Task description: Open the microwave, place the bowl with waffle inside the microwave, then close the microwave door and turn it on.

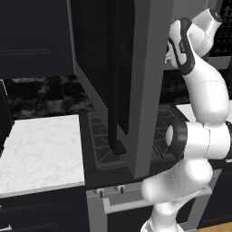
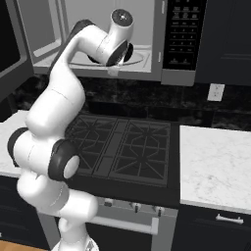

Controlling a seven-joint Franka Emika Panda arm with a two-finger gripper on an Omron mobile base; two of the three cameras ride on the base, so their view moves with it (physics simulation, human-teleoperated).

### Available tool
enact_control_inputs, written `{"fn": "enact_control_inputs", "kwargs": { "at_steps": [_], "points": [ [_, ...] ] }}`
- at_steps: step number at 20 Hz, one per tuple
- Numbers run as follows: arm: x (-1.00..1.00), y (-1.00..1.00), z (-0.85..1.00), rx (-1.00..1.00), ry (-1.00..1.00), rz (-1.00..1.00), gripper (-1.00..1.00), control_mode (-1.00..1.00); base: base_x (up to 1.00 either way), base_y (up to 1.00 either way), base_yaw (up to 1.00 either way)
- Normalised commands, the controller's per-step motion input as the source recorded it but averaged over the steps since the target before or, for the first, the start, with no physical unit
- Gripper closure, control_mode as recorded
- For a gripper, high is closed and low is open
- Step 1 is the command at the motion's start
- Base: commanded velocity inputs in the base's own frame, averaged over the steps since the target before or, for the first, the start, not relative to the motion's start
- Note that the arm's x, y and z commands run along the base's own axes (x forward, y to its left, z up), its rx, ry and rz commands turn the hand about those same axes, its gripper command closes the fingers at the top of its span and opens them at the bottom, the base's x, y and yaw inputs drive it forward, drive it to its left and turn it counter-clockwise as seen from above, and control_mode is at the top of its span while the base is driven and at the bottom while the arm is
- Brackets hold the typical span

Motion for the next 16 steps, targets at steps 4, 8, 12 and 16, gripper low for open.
{"fn": "enact_control_inputs", "kwargs": {
  "at_steps": [4,8,12,16],
  "points": [
    [-1.0,-0.75,0.15,0.02,-0.22,0.03,-1.0,-1.0,0.0,0.0,0.0],
    [-1.0,-0.55,0.01,-0.1,-0.11,0.11,-1.0,-1.0,0.0,0.0,0.0],
    [-1.0,-0.19,0.0,-0.2,-0.09,0.19,1.0,-1.0,0.0,0.0,0.0],
    [-1.0,0.01,-0.03,-0.29,-0.01,0.26,1.0,-1.0,0.0,0.0,0.0]
  ]
}}
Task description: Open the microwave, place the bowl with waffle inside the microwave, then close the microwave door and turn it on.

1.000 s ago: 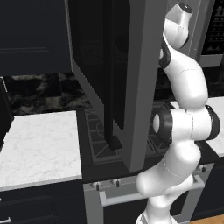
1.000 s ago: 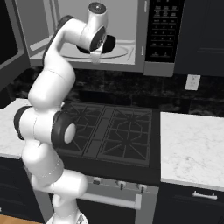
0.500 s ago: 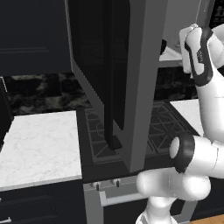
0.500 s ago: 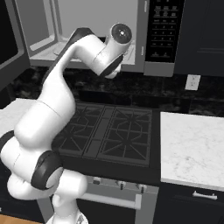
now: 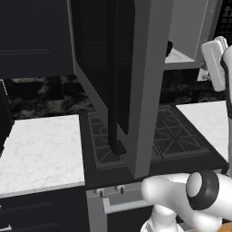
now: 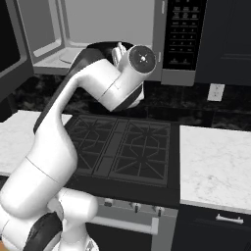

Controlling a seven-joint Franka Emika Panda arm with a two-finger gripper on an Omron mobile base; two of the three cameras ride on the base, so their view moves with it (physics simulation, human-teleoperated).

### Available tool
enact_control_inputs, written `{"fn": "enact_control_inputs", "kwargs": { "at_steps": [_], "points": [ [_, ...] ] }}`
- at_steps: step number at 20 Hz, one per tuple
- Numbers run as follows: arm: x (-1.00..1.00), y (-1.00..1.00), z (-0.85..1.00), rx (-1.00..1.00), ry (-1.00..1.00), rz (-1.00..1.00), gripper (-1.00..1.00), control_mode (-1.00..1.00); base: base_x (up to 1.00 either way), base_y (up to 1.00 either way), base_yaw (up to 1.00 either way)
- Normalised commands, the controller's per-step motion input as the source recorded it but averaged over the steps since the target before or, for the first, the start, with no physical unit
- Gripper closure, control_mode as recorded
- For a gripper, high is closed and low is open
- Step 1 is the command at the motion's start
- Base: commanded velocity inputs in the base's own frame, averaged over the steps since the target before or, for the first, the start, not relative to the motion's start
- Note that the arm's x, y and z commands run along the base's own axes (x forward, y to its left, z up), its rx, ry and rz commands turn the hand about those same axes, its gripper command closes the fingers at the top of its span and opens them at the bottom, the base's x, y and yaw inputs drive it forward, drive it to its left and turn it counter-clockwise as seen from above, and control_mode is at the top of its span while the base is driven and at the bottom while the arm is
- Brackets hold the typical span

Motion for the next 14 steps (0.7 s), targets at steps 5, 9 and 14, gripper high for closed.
{"fn": "enact_control_inputs", "kwargs": {
  "at_steps": [5,9,14],
  "points": [
    [-1.0,0.0,0.0,-0.24,-0.09,0.2,1.0,-1.0,0.0,0.0,0.0],
    [-0.42,0.03,0.0,-0.08,-0.04,-0.01,1.0,-1.0,0.0,0.0,0.0],
    [-0.86,0.05,0.0,-0.09,-0.13,0.01,1.0,-1.0,0.0,0.0,0.0]
  ]
}}
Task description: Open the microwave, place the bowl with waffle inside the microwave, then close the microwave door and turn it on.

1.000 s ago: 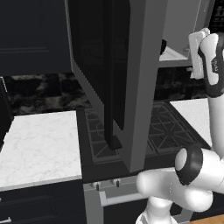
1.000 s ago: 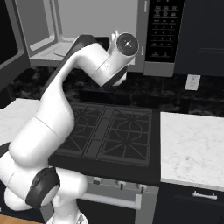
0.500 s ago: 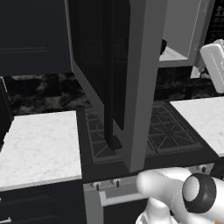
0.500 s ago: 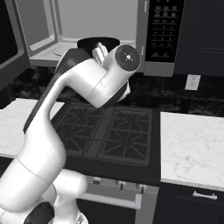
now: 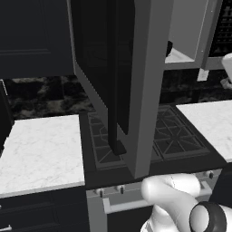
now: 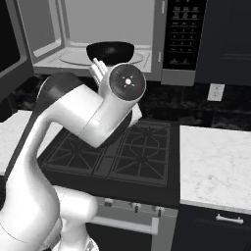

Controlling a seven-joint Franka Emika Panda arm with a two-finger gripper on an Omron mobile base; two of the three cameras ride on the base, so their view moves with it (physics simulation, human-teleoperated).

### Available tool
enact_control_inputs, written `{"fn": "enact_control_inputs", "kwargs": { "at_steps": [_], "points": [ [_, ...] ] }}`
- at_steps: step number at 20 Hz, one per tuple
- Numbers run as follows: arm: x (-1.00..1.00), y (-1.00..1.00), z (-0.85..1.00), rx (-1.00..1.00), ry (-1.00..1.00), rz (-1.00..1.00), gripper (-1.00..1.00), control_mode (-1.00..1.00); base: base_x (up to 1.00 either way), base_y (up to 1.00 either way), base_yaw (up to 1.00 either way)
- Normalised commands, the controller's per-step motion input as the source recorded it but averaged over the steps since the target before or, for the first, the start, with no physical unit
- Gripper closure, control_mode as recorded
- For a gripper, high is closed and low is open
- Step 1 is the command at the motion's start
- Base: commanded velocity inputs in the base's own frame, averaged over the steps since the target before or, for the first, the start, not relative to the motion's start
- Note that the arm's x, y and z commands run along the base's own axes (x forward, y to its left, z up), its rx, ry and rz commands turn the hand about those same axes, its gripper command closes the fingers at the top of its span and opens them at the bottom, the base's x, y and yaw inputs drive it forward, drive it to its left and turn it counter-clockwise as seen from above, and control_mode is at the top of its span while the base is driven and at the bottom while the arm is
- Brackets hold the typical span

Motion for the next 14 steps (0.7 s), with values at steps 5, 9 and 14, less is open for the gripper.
{"fn": "enact_control_inputs", "kwargs": {
  "at_steps": [5,9,14],
  "points": [
    [-1.0,0.33,0.0,-0.12,-0.4,0.11,1.0,-1.0,0.0,0.0,0.0],
    [-1.0,0.83,0.0,-0.23,-0.45,0.0,1.0,-1.0,0.0,0.0,0.0],
    [-1.0,0.63,0.0,-0.35,-0.21,0.0,1.0,-1.0,0.0,0.0,0.0]
  ]
}}
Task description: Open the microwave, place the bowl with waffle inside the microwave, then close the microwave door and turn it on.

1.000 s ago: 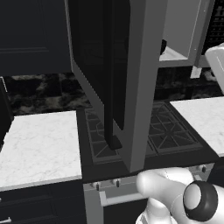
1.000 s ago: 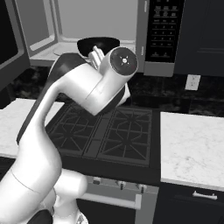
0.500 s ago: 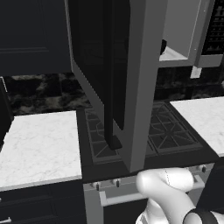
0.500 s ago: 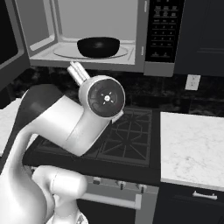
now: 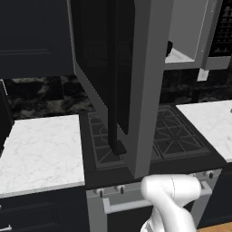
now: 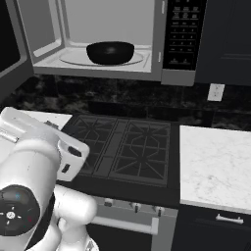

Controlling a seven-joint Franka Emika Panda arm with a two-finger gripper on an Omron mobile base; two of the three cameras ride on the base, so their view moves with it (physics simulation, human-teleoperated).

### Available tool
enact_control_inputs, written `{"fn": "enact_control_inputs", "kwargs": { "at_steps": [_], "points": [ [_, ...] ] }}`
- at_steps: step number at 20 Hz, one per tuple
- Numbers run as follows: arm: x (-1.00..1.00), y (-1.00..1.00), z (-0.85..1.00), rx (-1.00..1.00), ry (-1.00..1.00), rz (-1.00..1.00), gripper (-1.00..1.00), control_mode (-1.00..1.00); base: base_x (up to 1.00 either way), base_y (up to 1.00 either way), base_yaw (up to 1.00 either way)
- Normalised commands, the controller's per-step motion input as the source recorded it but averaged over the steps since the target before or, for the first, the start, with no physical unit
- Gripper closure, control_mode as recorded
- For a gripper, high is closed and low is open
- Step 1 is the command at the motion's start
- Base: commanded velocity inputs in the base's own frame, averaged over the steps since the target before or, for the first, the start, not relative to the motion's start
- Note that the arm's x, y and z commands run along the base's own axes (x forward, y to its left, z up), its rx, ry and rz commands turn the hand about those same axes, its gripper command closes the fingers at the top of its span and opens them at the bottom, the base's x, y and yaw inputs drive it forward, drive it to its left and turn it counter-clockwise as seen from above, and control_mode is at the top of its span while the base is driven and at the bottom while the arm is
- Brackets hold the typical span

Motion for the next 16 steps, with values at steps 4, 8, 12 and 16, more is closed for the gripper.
{"fn": "enact_control_inputs", "kwargs": {
  "at_steps": [4,8,12,16],
  "points": [
    [-1.0,0.73,0.0,-0.47,0.0,0.0,1.0,-1.0,0.0,0.0,0.0],
    [-1.0,0.89,0.0,-0.43,-0.07,0.0,1.0,-1.0,0.0,0.0,0.0],
    [-1.0,0.84,0.0,-0.31,-0.19,0.0,1.0,-1.0,0.0,0.0,0.0],
    [-0.78,0.84,0.0,-0.19,-0.29,0.0,1.0,-1.0,0.0,0.0,0.0]
  ]
}}
